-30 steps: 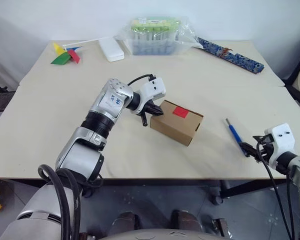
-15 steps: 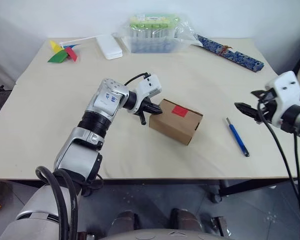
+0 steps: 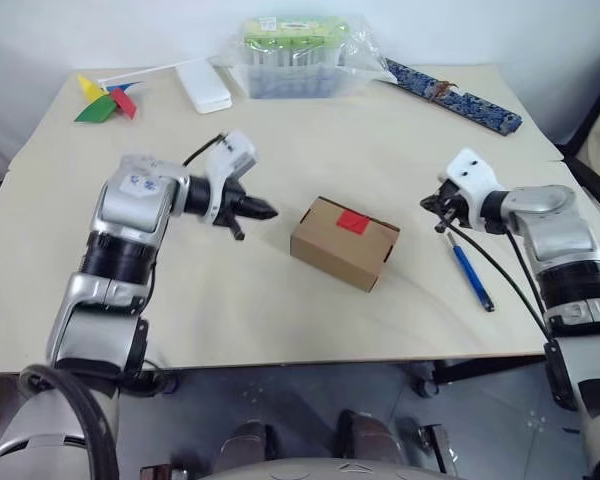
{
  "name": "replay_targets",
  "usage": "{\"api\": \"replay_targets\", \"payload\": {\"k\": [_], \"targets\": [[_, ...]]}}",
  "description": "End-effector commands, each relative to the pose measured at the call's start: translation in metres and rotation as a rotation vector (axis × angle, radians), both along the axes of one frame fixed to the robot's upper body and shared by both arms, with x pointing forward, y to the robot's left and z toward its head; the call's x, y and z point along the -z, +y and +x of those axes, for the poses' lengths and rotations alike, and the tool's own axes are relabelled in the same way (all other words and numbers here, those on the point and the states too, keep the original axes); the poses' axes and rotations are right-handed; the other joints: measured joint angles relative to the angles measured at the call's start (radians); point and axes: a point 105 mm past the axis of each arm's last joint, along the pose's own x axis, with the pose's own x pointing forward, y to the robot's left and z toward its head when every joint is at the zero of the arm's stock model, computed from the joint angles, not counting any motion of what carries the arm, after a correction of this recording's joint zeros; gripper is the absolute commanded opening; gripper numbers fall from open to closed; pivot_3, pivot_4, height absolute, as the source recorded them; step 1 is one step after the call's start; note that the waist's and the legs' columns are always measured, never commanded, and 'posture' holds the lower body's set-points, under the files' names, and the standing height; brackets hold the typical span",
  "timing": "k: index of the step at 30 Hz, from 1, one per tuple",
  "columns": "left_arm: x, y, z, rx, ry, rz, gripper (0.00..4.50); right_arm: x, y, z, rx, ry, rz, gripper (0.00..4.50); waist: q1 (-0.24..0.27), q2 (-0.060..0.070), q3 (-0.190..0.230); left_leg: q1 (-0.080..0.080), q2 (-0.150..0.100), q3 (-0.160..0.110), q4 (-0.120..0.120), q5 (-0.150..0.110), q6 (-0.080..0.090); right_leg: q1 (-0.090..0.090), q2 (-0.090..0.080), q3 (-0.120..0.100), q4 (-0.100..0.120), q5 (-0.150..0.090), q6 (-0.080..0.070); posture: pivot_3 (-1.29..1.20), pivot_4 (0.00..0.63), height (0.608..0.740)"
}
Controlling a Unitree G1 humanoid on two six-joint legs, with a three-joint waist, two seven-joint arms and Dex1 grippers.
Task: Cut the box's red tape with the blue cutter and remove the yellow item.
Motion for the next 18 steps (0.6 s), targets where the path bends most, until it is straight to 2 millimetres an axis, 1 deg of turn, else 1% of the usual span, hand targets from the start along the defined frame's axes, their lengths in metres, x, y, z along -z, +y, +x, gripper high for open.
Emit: {"api": "replay_targets", "payload": {"k": [1, 2, 4, 8, 12, 18], "targets": [[0.014, -0.005, -0.039, 0.093, 0.110, 0.024, 0.00, -0.003, 0.017, 0.005, -0.068, -0.013, 0.003, 0.03, -0.005, 0.000, 0.000, 0.000, 0.000, 0.000, 0.000, 0.000, 0.000, 0.000, 0.000, 0.000, 0.000, 0.000, 0.000, 0.00, 0.150, 0.740], [0.022, -0.007, -0.049, 0.112, 0.148, 0.033, 0.00, -0.002, 0.022, 0.006, -0.083, -0.008, 0.014, 0.03, -0.005, 0.000, 0.000, 0.001, 0.000, 0.000, 0.000, 0.000, 0.000, 0.000, 0.000, 0.000, 0.001, 0.000, 0.000, 0.00, 0.150, 0.740], [0.030, -0.016, -0.060, 0.130, 0.192, 0.024, 0.00, 0.001, 0.026, 0.007, -0.092, 0.009, 0.020, 0.03, -0.003, 0.000, 0.001, 0.001, 0.001, 0.000, 0.000, 0.000, -0.001, 0.000, 0.001, 0.001, 0.001, 0.000, 0.000, 0.00, 0.150, 0.740], [0.040, -0.035, -0.064, 0.141, 0.213, -0.006, 0.00, 0.006, 0.033, 0.001, -0.149, 0.048, -0.007, 0.03, 0.010, 0.001, 0.001, 0.000, 0.002, -0.002, 0.003, 0.001, -0.001, 0.002, 0.001, 0.001, 0.001, 0.000, 0.000, 0.00, 0.150, 0.740], [0.053, -0.055, -0.048, 0.075, 0.167, -0.032, 0.00, 0.004, 0.043, -0.008, -0.192, 0.066, 0.003, 0.03, 0.011, 0.001, 0.001, 0.002, 0.001, -0.002, 0.003, 0.001, -0.002, 0.003, 0.001, 0.002, 0.001, 0.000, 0.000, 0.00, 0.150, 0.740], [0.058, -0.062, -0.022, -0.016, 0.103, -0.045, 0.00, 0.003, 0.050, -0.037, -0.267, 0.111, -0.025, 0.03, 0.009, 0.001, 0.001, 0.002, 0.001, -0.002, 0.002, 0.002, -0.003, 0.003, 0.002, 0.001, 0.001, 0.000, 0.000, 0.00, 0.150, 0.740]]}}
